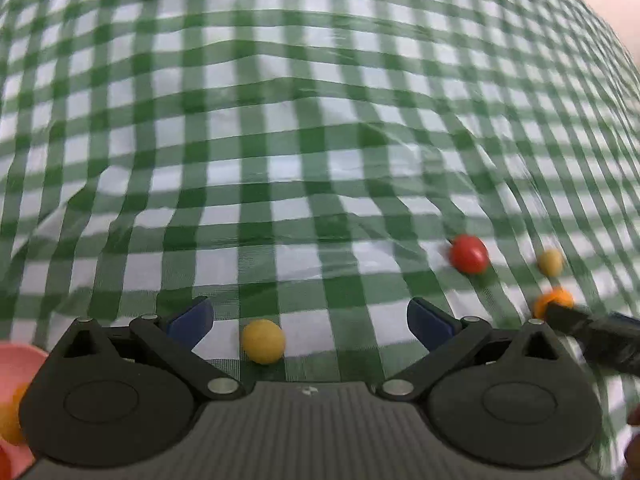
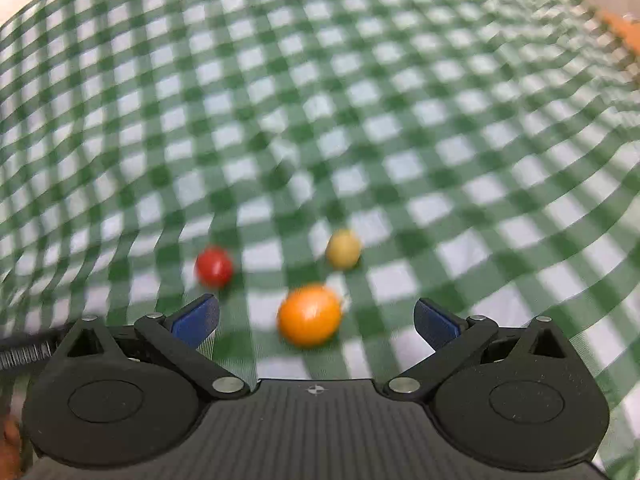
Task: Organize fruits
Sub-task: 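Grasp a yellow fruit with the left tool while the right tool grasps an orange tomato, then carry both fruits over the plate and open the right tool to release the tomato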
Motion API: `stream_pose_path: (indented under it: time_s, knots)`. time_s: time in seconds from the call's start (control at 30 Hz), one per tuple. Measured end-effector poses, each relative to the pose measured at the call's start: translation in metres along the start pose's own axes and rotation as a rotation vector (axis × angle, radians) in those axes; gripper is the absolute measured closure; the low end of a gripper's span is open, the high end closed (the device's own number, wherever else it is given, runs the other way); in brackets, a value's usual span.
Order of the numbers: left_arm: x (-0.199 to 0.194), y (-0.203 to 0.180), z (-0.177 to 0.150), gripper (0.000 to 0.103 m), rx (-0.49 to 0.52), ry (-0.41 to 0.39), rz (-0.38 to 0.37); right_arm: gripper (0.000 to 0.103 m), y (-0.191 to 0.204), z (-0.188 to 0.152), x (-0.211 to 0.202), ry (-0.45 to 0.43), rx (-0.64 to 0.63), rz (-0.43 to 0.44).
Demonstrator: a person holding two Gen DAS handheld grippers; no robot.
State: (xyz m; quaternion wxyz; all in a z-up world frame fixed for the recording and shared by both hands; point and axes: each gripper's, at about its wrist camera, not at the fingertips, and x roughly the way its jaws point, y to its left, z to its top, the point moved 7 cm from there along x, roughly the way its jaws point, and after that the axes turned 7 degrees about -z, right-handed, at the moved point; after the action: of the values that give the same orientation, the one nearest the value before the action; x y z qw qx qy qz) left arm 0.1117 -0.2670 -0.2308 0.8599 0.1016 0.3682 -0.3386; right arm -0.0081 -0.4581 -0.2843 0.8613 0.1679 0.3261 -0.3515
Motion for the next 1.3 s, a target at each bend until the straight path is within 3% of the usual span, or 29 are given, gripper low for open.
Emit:
stream_pose_path:
  time_s: [0.07,0.17,0.23,0.3,0.43,0.5,0.57,0.67,0.73,0.77,0.8,0.97,1.07,1.17,1.3]
  knots:
    - [-0.001,-0.008,0.001,0.000,0.025,0.000,-0.039,0.001,-0.003,-0.001,0.006,-0.022,-0.055,-0.051]
    - [0.008,-0.024,0.001,0.000,0.044,0.034,-0.081,0.001,-0.002,0.009,0.018,-0.037,-0.080,-0.039]
    - [0.014,-0.029,-0.006,0.000,0.079,0.086,-0.061,0.001,0.000,0.010,0.028,-0.024,-0.084,-0.035]
    - [0.014,-0.026,-0.013,0.000,0.096,0.084,-0.011,0.001,0.003,0.007,0.034,-0.002,-0.094,-0.025]
    - [0.019,-0.009,-0.023,0.001,0.011,0.101,0.038,0.001,0.011,0.004,0.039,-0.005,-0.126,-0.041]
    - [0.022,0.002,-0.025,0.006,-0.018,0.110,0.080,0.001,0.012,0.003,0.042,-0.009,-0.119,-0.052]
    - [0.024,0.006,-0.021,0.009,-0.038,0.084,0.075,0.001,0.013,0.003,0.043,-0.019,-0.114,-0.066]
    - [0.028,0.007,-0.012,0.029,-0.028,0.071,0.034,0.002,0.012,0.001,0.043,-0.025,-0.101,-0.078]
    - [0.026,0.005,-0.008,0.075,-0.025,0.063,0.010,0.035,0.013,0.002,0.035,-0.058,-0.094,-0.068]
    - [0.023,0.004,-0.006,0.076,-0.026,0.073,0.025,0.057,0.015,0.002,0.031,-0.062,-0.101,-0.054]
    - [0.020,0.003,-0.006,0.076,-0.032,0.073,0.037,0.057,0.016,0.001,0.026,-0.058,-0.091,-0.036]
    - [-0.014,-0.001,-0.002,0.076,-0.051,0.061,0.014,0.058,0.017,0.010,0.014,-0.105,-0.040,-0.039]
    - [-0.060,0.005,-0.005,0.076,-0.064,0.056,-0.004,0.058,0.031,0.012,-0.004,-0.141,-0.068,0.005]
    - [-0.112,0.025,-0.022,0.076,-0.078,0.067,0.027,0.058,0.053,-0.001,-0.028,-0.115,-0.093,0.036]
    - [-0.169,0.070,-0.054,0.076,-0.152,0.091,0.091,0.058,0.107,-0.025,-0.082,-0.098,-0.164,0.187]
